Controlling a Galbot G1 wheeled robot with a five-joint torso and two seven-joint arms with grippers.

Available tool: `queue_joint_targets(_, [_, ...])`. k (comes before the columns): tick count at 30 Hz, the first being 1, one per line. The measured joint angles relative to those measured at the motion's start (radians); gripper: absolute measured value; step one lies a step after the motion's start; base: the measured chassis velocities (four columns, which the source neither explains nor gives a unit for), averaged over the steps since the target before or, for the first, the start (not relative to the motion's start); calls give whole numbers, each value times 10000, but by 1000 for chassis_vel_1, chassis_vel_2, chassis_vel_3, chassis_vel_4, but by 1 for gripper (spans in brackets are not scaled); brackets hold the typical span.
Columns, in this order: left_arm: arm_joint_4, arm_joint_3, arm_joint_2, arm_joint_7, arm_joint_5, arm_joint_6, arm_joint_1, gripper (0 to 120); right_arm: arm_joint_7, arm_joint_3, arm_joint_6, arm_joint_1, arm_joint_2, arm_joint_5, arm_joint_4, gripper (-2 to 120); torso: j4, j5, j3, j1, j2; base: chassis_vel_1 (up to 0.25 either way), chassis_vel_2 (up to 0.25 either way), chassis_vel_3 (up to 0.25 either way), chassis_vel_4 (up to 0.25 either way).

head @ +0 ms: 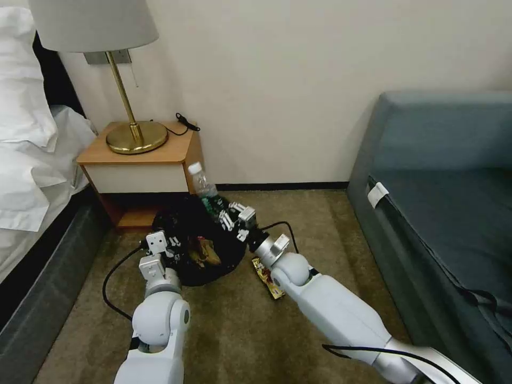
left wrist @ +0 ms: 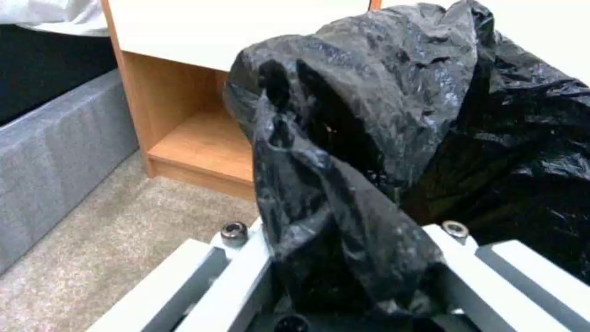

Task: Pick up the trash bin, then pick up the garbage on the floor and place it into the trash bin.

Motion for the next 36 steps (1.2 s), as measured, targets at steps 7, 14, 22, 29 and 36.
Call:
queue_joint_targets(7, [-29,31,-25,2,37,0,30,4,176,-86,-69,-235,-214,-240,254,39,-1,0,-1,0,0,0,0,0,0])
queue_joint_targets(14, [-61,74,-63,13,107,-2,37,4,388,-57,-209,-317,-444,-230,668,66,-1,0,0,0,0,0,0,0,0])
queue_joint_targets(22, [-82,78,-70,14,118,-2,69,4,906,227,-381,-280,-476,-213,857,92,-1,0,0,0,0,0,0,0,0])
queue_joint_targets(29, [-137,35,-48,15,94,-38,162,4,3079,788,-1926,49,-549,-537,815,100,-1,0,0,-1,0,0,0,0,0])
queue_joint_targets(36, [-260,35,10,15,56,-18,145,4,4569,548,-3744,110,-654,-516,-546,100,-1,1,0,0,0,0,0,0,0])
